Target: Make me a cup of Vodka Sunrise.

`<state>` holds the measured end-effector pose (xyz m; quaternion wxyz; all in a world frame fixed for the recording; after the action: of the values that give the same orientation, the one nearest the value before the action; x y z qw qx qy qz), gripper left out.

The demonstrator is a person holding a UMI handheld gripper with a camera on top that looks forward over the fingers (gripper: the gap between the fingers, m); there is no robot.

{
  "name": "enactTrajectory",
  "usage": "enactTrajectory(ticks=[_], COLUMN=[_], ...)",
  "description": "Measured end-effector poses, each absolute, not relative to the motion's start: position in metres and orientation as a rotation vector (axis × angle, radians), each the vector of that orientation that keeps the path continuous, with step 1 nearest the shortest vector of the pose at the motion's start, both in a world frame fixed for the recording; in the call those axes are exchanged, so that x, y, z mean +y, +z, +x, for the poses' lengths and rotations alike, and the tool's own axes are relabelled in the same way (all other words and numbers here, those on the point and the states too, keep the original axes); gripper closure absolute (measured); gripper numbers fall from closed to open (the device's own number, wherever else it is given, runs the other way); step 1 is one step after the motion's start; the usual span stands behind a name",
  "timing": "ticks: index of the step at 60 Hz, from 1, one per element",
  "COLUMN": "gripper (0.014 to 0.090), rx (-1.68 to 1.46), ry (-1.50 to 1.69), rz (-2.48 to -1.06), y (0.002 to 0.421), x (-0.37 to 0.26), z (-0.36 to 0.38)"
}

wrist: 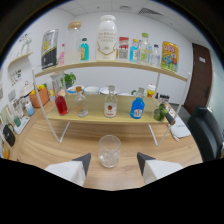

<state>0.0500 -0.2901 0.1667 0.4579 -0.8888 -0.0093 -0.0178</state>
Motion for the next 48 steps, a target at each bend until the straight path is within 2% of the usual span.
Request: enactTrajectory(ticks=[17, 28, 37, 48], gripper=[0.0188, 0.0194, 0.0193, 0.0186], rx=[-0.001, 0.008, -0.029, -0.063], ry=[-0.076, -0.015, 0.052, 0.112], rz=[-2.204, -2.173, -2.044, -1.928], y=[0.162, 0.152, 0.170, 0.189], x=[-0.318, -0.341, -0.322, -0.262], z=[0.046, -0.003, -0.063, -0.119])
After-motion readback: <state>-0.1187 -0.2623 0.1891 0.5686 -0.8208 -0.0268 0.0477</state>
